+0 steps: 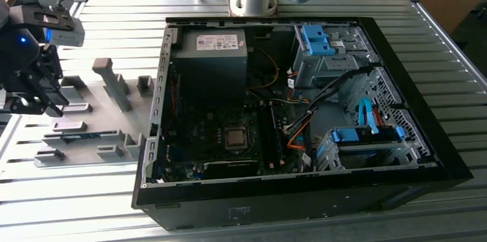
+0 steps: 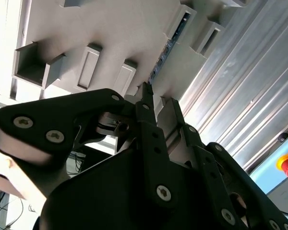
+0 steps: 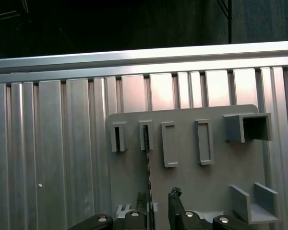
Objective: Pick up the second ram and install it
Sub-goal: 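Pick up the second ram and move it above second insertion slot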
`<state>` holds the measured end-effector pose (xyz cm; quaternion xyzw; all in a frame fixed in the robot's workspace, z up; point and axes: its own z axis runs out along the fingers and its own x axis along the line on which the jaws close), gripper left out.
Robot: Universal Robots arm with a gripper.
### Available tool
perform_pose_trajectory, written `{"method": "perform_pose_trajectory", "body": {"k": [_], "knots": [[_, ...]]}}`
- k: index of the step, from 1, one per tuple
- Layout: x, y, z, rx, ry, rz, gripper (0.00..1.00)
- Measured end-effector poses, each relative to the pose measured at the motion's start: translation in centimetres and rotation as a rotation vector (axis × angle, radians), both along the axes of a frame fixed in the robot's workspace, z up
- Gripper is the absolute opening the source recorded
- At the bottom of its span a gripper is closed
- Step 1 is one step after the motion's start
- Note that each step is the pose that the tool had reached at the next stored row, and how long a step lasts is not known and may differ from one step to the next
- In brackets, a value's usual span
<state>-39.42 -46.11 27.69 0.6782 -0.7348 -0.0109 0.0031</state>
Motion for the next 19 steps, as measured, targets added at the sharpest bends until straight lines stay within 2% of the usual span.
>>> {"method": "perform_pose_trajectory", "body": {"k": [11, 19], "knots": [[0.0, -0.03, -1.87, -0.0012, 0.0004, 0.0, 0.31], [0.0, -0.03, -2.02, -0.0012, 0.0003, 0.0, 0.31]]}}
